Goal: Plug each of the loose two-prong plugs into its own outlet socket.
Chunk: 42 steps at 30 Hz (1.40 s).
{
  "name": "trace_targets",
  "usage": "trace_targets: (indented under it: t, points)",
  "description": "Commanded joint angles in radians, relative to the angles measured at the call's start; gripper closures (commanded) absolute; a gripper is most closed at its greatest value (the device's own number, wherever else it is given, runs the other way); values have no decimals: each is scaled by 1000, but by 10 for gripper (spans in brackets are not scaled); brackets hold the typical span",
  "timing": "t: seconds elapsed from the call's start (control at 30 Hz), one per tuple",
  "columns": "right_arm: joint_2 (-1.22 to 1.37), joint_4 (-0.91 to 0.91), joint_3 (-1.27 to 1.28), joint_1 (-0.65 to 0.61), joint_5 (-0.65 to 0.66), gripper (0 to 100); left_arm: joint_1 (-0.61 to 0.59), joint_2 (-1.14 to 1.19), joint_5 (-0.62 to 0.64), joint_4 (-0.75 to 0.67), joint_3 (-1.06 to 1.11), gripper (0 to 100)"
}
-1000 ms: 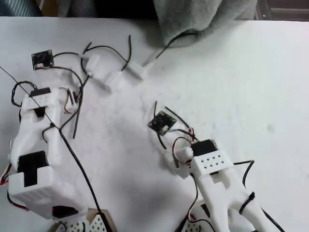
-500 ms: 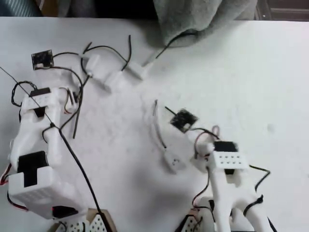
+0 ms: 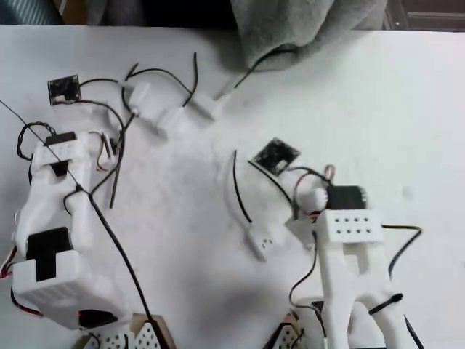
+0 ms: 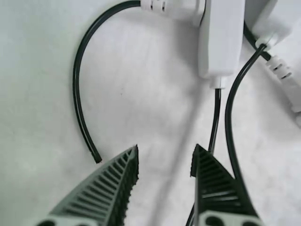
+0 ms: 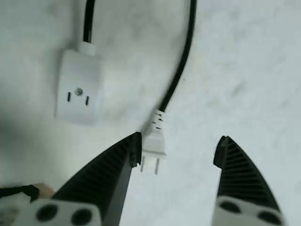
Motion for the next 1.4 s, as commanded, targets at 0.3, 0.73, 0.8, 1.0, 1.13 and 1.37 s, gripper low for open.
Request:
trace_targets:
  t: [0.3, 0.73, 0.8, 1.0, 1.13, 1.37]
  points:
    - [-15, -239, 292, -140, -37, 747, 15, -28, -8, -18, -5, 808]
    - [-18, -145, 245, -499, -178, 747, 15, -28, -8, -18, -5, 808]
    - [-21, -145, 229, -559, -183, 747, 12, -28, -8, -18, -5, 808]
    - [-24, -56, 66, -657, -224, 747, 12, -28, -8, -18, -5, 808]
    - [-16, -56, 0, -682, -273, 747, 12, -28, -8, -18, -5, 808]
    - [-15, -240, 196, -680, -269, 747, 12, -28, -8, -18, -5, 808]
